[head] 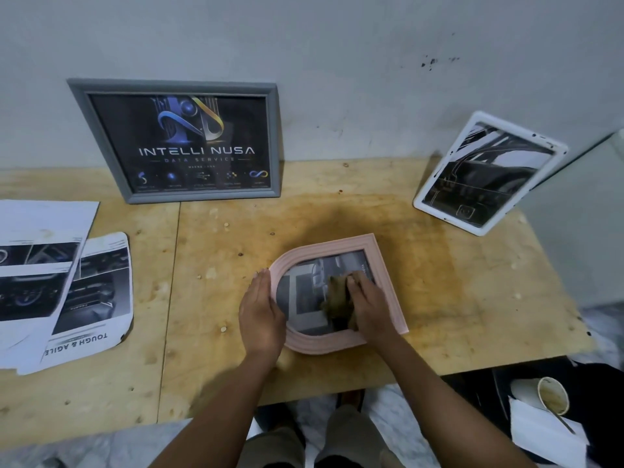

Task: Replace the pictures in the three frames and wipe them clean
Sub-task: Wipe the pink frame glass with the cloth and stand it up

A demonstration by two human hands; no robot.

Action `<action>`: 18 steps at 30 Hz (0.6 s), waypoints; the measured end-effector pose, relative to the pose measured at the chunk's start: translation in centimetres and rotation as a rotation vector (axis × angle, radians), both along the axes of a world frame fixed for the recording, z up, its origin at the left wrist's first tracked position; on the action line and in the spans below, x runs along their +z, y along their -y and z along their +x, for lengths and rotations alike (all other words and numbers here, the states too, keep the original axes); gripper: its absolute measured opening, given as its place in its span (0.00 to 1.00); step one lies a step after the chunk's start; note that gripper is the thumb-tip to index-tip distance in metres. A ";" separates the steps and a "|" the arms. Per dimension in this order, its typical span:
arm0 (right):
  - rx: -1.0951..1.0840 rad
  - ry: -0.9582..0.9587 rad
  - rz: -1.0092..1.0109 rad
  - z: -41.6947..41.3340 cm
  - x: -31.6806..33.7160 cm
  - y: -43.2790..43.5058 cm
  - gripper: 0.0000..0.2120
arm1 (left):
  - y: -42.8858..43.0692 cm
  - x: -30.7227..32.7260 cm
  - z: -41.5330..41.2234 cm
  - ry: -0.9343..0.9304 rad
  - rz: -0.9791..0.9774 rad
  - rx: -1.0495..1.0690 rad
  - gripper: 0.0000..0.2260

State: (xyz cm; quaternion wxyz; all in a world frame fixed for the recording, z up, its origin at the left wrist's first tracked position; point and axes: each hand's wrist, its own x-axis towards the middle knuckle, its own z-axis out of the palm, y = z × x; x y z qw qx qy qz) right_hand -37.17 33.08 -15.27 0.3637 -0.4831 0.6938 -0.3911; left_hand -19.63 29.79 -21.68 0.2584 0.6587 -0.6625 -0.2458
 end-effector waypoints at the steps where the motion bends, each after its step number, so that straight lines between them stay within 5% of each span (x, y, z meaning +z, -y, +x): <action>1: -0.133 -0.008 -0.044 -1.0 1.0 0.2 0.12 | 0.0 0.1 -0.1 0.004 0.000 0.006 0.23; 7: -0.710 -0.367 -0.004 -9.4 2.5 -0.5 0.10 | 0.4 0.5 -0.1 -0.013 0.036 0.008 0.18; 10: -0.614 -0.546 0.290 -11.6 0.2 -2.2 0.11 | 0.5 0.8 -0.1 -0.013 0.053 0.020 0.21; 13: -0.355 -0.580 0.545 -11.4 -2.2 -3.7 0.26 | 0.7 1.0 0.1 -0.015 0.099 0.005 0.19; 15: -0.328 -0.648 0.510 -10.5 -2.3 -3.7 0.29 | 0.8 1.4 0.5 0.012 0.114 0.025 0.20; 18: -0.295 -0.721 0.237 -8.4 -1.1 -2.7 0.17 | 0.7 2.4 1.1 0.144 0.067 0.052 0.18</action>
